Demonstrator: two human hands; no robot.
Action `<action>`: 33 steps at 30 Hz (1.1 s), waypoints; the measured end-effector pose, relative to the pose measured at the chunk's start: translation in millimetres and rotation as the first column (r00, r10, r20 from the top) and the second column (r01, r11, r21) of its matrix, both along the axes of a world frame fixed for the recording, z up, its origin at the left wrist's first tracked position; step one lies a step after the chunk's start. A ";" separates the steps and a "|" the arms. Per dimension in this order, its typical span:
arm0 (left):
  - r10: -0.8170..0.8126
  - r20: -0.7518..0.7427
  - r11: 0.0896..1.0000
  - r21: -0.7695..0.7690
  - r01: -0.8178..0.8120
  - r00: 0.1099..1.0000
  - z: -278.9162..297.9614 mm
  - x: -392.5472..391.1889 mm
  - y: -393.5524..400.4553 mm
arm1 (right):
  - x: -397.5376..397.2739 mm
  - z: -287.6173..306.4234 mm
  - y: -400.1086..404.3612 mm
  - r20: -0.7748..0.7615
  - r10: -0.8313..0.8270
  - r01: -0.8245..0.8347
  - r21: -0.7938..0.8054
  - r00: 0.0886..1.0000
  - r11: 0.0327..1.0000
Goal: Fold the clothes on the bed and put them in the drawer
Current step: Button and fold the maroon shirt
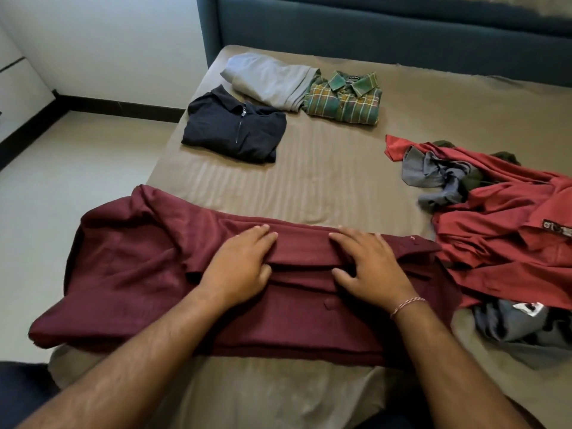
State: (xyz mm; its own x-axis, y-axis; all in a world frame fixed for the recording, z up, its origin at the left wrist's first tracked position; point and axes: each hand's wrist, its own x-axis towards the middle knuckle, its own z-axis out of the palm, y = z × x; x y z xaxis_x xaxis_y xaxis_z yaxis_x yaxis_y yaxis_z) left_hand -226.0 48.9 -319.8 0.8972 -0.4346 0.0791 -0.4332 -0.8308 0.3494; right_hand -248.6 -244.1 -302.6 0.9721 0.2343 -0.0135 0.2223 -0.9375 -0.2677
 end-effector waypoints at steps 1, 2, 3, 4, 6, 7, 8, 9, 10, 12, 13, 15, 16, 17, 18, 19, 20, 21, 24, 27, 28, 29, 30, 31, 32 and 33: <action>0.064 0.011 0.995 -0.082 -0.063 0.998 -0.9 0.9 8.3 | 1.7 2.5 -8.8 -0.016 -0.034 0.035 0.009 0.999 0.999; 0.117 0.009 0.982 -0.147 -0.115 0.993 0.4 2.1 16.8 | 5.3 6.5 -19.6 -0.033 -0.072 0.073 0.003 0.997 0.997; 0.153 0.001 0.970 -0.189 -0.150 0.988 4.0 0.5 22.7 | 7.8 11.4 -31.5 -0.054 -0.098 0.096 -0.034 0.994 0.995; 0.171 -0.002 0.964 -0.204 -0.168 0.985 8.9 -2.0 26.7 | 10.6 16.9 -43.7 -0.077 -0.111 0.104 -0.089 0.991 0.991; 0.165 0.010 0.974 -0.157 -0.162 0.986 16.8 -4.9 31.9 | 9.7 25.3 -60.2 -0.114 -0.169 0.152 -0.143 0.979 0.978; 0.153 0.016 0.981 -0.122 -0.150 0.988 19.6 -4.3 34.3 | 6.9 28.8 -64.7 -0.096 -0.212 0.201 -0.113 0.973 0.973; 0.145 0.016 0.985 -0.097 -0.143 0.989 21.9 -3.7 37.1 | 5.0 29.8 -68.8 -0.068 -0.262 0.260 -0.045 0.963 0.965; 0.147 0.012 0.985 -0.091 -0.145 0.989 24.2 -3.5 39.6 | 3.9 30.8 -72.7 -0.051 -0.315 0.316 0.029 0.948 0.948; 0.158 0.002 0.982 -0.106 -0.156 0.988 25.5 -2.9 41.9 | 4.9 29.7 -78.0 -0.051 -0.340 0.344 0.096 0.939 0.934; 0.195 -0.033 0.964 -0.177 -0.198 0.980 27.8 2.2 46.3 | 6.0 31.8 -84.9 -0.066 -0.323 0.330 0.156 0.944 0.931; 0.211 -0.045 0.953 -0.211 -0.216 0.976 29.4 4.9 47.2 | 3.9 33.5 -86.7 -0.054 -0.317 0.321 0.172 0.947 0.931; 0.249 -0.053 0.932 -0.259 -0.255 0.967 32.4 10.8 48.7 | 2.9 34.6 -87.8 0.063 -0.348 0.337 0.144 0.935 0.931; 0.273 -0.041 0.922 -0.274 -0.274 0.961 33.9 13.8 49.0 | 3.1 35.3 -86.7 0.157 -0.391 0.379 0.102 0.907 0.920; 0.298 -0.018 0.914 -0.283 -0.291 0.954 35.9 15.6 49.0 | 2.1 37.5 -83.9 0.255 -0.440 0.439 0.067 0.861 0.896; 0.321 0.010 0.906 -0.294 -0.304 0.947 38.4 16.0 48.8 | 1.2 39.4 -81.2 0.346 -0.479 0.484 0.077 0.807 0.872; 0.341 0.039 0.898 -0.310 -0.313 0.939 41.5 15.5 48.8 | -0.8 43.5 -77.7 0.416 -0.513 0.507 0.134 0.751 0.851; 0.353 0.072 0.890 -0.332 -0.312 0.933 44.7 14.1 48.3 | -3.5 48.1 -74.9 0.472 -0.551 0.508 0.228 0.689 0.831; 0.361 0.110 0.883 -0.360 -0.301 0.926 47.8 12.3 48.0 | -7.3 52.8 -72.2 0.509 -0.596 0.493 0.338 0.621 0.802; 0.376 0.250 0.869 -0.430 -0.246 0.892 53.5 6.1 48.4 | -21.0 62.9 -69.1 0.611 -0.650 0.369 0.535 0.452 0.760; 0.286 0.342 0.906 -0.401 -0.136 0.895 49.1 4.3 57.2 | -32.7 68.4 -75.6 0.640 -0.593 0.326 0.497 0.489 0.804; 0.216 0.353 0.930 -0.358 -0.082 0.910 44.7 3.4 62.5 | -34.6 69.4 -79.9 0.592 -0.567 0.363 0.437 0.573 0.823; 0.138 0.359 0.955 -0.296 -0.027 0.923 40.0 1.2 67.7 | -36.3 66.9 -87.0 0.492 -0.552 0.437 0.337 0.673 0.834; 0.071 0.361 0.974 -0.225 0.013 0.930 34.9 -1.7 73.8 | -37.1 62.0 -92.9 0.338 -0.545 0.509 0.196 0.767 0.838; 0.021 0.354 0.987 -0.154 0.036 0.935 29.5 -5.3 79.8 | -40.2 57.0 -97.0 0.144 -0.550 0.549 0.047 0.823 0.834; -0.013 0.327 0.995 -0.089 0.044 0.945 24.0 -9.9 86.0 | -43.4 50.7 -99.4 -0.049 -0.544 0.541 -0.066 0.838 0.838; -0.037 0.273 0.998 -0.037 0.049 0.961 19.7 -14.8 91.2 | -45.8 44.7 -102.6 -0.200 -0.531 0.515 -0.129 0.823 0.847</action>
